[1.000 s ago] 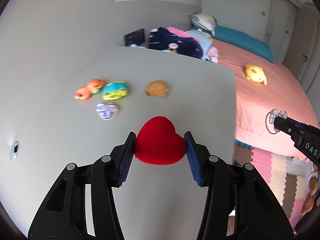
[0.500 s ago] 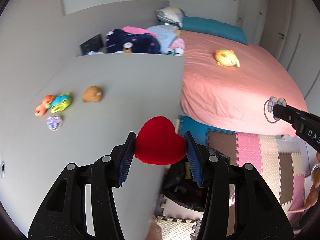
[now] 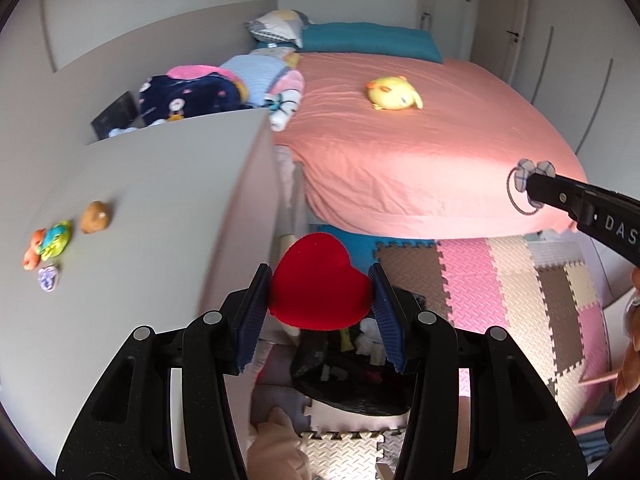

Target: Collect trash

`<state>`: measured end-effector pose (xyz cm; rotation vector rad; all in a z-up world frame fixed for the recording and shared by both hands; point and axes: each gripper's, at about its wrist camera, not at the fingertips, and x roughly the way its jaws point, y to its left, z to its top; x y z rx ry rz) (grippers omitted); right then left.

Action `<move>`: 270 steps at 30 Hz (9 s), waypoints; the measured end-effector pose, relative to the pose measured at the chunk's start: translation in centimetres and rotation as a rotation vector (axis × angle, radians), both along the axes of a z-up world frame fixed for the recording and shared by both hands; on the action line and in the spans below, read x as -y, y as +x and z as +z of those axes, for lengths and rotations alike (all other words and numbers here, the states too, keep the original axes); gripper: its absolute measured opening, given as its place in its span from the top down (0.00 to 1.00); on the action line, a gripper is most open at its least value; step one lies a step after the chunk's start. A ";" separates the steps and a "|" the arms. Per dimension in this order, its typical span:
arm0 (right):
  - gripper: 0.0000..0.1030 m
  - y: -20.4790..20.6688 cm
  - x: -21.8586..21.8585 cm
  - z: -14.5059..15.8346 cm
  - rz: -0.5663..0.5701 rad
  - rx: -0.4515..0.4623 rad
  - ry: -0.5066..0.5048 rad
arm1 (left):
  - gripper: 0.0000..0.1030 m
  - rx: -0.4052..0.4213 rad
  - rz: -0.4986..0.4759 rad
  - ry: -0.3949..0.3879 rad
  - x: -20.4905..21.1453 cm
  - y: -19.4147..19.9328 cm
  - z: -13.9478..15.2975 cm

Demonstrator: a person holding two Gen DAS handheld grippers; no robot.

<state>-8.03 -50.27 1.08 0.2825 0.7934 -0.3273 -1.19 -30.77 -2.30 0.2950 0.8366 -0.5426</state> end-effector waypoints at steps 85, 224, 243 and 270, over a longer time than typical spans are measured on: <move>0.18 10.8 -16.8 -0.2 0.293 0.011 -0.067 | 0.06 0.000 0.316 -0.005 -18.4 6.5 0.3; 0.65 1.0 -7.4 1.7 0.213 0.018 -0.002 | 0.81 0.061 0.049 -0.027 -4.3 -1.5 2.7; 0.14 -0.7 -1.1 0.3 -0.012 -0.030 -0.100 | 0.06 0.048 -0.051 0.041 1.1 -2.6 0.7; 0.14 3.0 -7.0 0.3 0.108 -0.021 -0.105 | 0.06 0.016 0.139 -0.018 -7.6 1.0 1.2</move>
